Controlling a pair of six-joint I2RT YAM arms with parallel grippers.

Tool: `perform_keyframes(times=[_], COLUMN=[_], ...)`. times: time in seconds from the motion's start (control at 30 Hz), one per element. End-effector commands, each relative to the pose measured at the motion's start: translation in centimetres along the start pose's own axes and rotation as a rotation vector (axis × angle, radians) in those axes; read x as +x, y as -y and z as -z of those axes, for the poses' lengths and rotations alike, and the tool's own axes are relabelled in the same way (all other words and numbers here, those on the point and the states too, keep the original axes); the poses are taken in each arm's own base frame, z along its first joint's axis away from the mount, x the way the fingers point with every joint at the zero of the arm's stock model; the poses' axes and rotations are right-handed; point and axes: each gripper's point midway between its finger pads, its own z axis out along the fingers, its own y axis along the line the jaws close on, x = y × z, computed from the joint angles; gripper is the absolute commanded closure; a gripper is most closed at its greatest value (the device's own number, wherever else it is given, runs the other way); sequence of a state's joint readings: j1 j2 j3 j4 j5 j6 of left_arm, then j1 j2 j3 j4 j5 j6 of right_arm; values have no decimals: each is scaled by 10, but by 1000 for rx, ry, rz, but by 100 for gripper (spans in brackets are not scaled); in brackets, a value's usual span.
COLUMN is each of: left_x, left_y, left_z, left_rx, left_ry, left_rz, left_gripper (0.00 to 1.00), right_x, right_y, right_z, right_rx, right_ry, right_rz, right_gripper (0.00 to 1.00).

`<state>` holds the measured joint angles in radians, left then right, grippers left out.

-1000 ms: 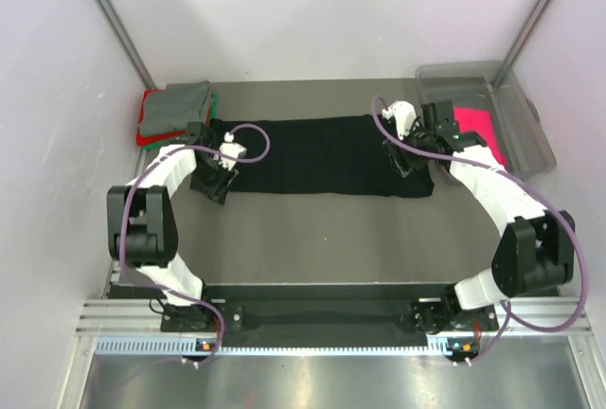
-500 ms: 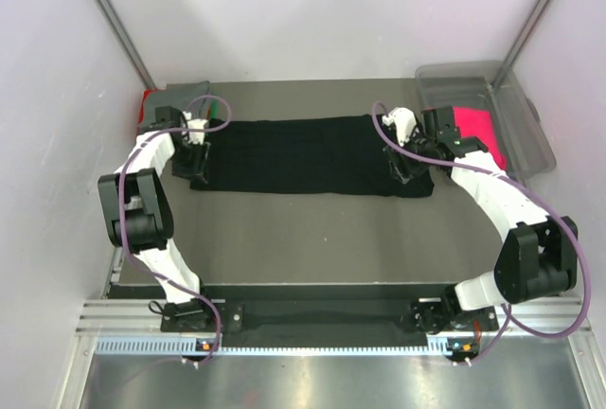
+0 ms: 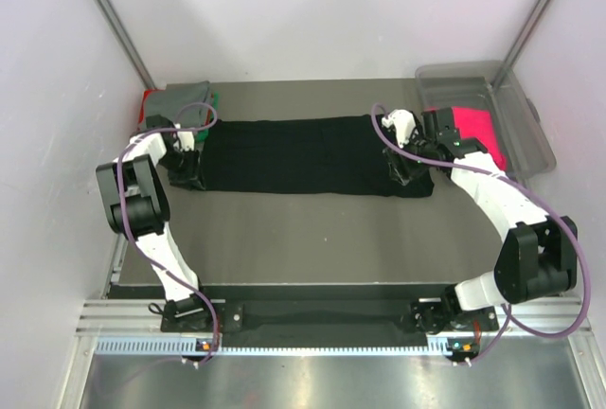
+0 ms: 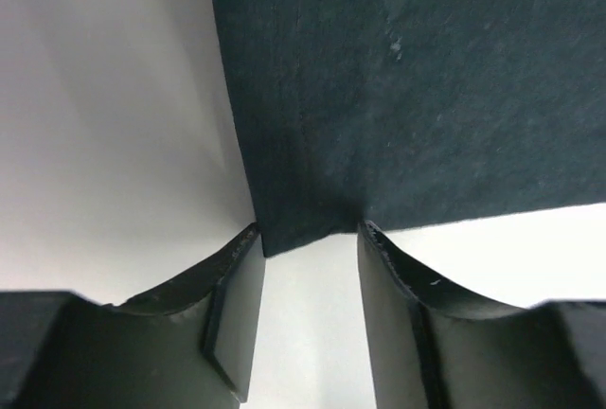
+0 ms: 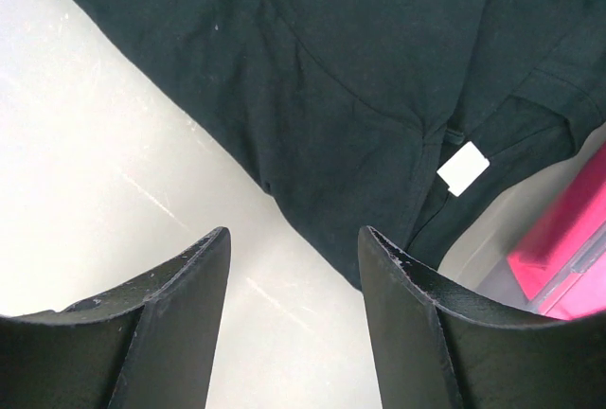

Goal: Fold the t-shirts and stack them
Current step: Fold the tshirt

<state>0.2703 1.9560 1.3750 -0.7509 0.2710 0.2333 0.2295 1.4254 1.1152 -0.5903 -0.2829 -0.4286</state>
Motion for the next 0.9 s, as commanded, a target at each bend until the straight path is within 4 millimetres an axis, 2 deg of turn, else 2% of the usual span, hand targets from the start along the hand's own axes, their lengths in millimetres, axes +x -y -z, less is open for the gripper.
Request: perform_keyframes(times=[0.0,0.07,0.17,0.2,0.27,0.47,0.57,0.6,0.63,0.7,0.87], left_x=[-8,-6,-1,0,3,23,44,58,61,74,115], left_y=[6,5,6,4,3,3,5,7,10,13,22], left_z=[-8,-11,-12,-10,-5,26,43,44,54,60,73], left_rx=[56,58,55,44,32,-19,-44,-40,-48,-40,-28], left_ry=[22,19,5,2,-5,-23,-44,-75,-58,-70,-132], left_rz=[32,33,27,22,17,-66,-114,-133,-151,-180,-233], left_gripper=[52,57,77,92,100,100,100,100,100,100,100], right_x=[-5,-5,-4,-4,-2,3,-1,2,-4,-1,-12], right_y=[-1,-1,-1,0,5,36,55,62,68,76,94], right_z=[2,2,2,2,1,-11,-21,-28,-29,-40,-48], right_rx=[-5,-9,-7,-2,23,138,187,199,213,220,255], right_ry=[34,36,32,31,21,-37,-50,-69,-63,-81,-74], right_rz=[24,23,25,26,27,62,57,50,50,36,3], right_gripper=[43,43,43,43,43,44,43,43,43,43,42])
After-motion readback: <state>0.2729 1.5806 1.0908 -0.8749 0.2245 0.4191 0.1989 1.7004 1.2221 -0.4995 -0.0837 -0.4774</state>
